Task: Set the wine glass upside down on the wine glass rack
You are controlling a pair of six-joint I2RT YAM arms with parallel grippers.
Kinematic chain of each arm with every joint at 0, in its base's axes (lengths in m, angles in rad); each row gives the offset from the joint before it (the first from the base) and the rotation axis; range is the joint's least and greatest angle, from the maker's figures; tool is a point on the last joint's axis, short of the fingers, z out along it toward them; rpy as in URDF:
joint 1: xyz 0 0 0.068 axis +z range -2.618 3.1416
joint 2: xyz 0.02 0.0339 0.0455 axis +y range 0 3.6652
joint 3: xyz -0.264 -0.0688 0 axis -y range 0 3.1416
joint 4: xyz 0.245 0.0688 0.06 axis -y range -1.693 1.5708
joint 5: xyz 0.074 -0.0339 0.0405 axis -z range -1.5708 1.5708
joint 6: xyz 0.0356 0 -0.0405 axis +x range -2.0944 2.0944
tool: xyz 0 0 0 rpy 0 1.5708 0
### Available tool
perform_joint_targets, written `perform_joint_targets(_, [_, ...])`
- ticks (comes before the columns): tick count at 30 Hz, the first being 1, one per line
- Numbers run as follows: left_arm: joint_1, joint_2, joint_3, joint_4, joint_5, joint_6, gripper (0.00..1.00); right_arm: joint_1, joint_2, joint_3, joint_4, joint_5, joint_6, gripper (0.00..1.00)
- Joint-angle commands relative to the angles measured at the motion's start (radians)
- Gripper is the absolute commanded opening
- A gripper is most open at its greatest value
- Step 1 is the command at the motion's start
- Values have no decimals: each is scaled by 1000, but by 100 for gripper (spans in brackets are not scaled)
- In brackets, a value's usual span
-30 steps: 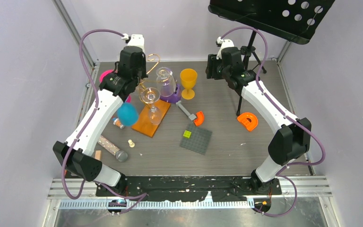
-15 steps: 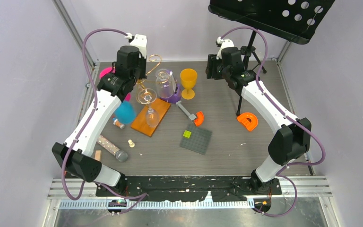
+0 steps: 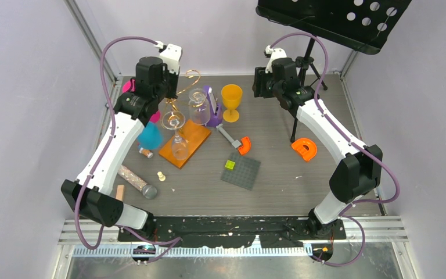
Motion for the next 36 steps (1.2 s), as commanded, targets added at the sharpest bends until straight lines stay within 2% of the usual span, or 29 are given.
perform_joint_targets(1, [4, 3, -24, -110, 177, 93, 0, -1, -48, 3, 41, -11, -17, 56])
perform_joint_targets(20, [78, -84, -74, -151, 414, 252, 0, -1, -38, 22, 35, -34, -26, 56])
perform_joint_targets(36, [113, -96, -46, -239, 639, 384, 0, -1, -37, 19, 29, -38, -25, 56])
